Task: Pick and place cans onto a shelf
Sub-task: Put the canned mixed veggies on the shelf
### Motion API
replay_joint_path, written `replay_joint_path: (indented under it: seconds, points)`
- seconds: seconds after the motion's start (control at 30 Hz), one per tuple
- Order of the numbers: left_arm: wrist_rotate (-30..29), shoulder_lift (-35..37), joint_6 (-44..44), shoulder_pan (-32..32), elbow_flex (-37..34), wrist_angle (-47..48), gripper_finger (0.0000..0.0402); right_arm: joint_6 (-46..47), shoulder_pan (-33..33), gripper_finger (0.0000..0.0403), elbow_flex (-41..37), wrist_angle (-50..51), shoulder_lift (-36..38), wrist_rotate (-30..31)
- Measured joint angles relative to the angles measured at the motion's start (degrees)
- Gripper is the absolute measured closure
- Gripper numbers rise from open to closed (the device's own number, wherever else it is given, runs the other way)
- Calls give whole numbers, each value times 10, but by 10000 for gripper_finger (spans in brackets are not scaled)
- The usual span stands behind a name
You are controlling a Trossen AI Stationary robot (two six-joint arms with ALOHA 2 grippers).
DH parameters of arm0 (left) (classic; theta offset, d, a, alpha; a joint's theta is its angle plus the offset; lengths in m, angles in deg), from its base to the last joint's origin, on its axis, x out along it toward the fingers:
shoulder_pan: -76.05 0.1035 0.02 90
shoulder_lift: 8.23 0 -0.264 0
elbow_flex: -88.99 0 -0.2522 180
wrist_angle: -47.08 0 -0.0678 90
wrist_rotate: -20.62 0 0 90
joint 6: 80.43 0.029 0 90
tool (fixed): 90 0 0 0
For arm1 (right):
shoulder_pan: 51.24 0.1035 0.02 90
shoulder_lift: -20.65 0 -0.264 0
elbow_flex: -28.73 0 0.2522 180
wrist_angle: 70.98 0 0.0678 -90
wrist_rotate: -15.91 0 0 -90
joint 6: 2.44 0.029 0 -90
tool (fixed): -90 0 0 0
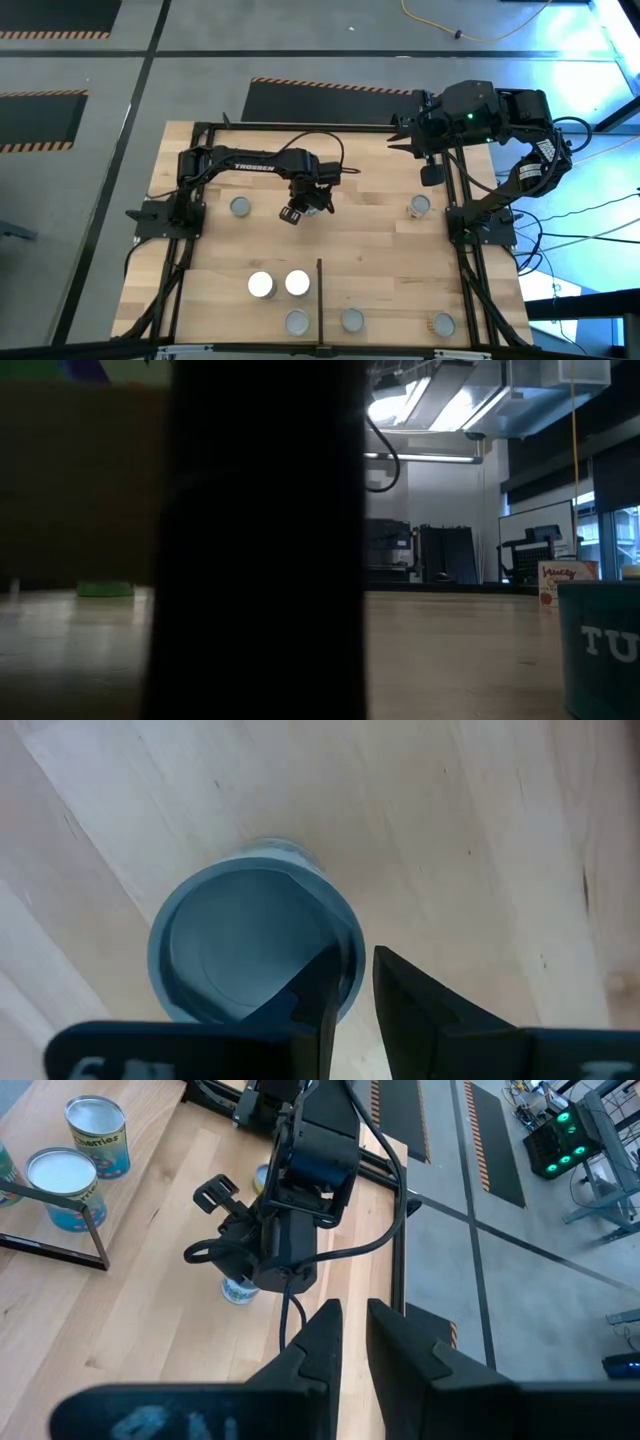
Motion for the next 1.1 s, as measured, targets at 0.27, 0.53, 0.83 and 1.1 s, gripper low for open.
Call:
replay_joint_path:
  seconds: [0.27,0.53,0.83,1.1]
  points:
    - [-17,0,5,-5,0,-9,389,0,0,350,0,0,0,0]
    - [-31,-1,3,-10,2,-11,398,0,0,350,0,0,0,0]
    - [-101,41,-11,-23,39,41,400,-1,0,350,0,-5,0,0]
    - [-107,121,-23,-63,63,141,401,0,0,350,0,-12,6,0]
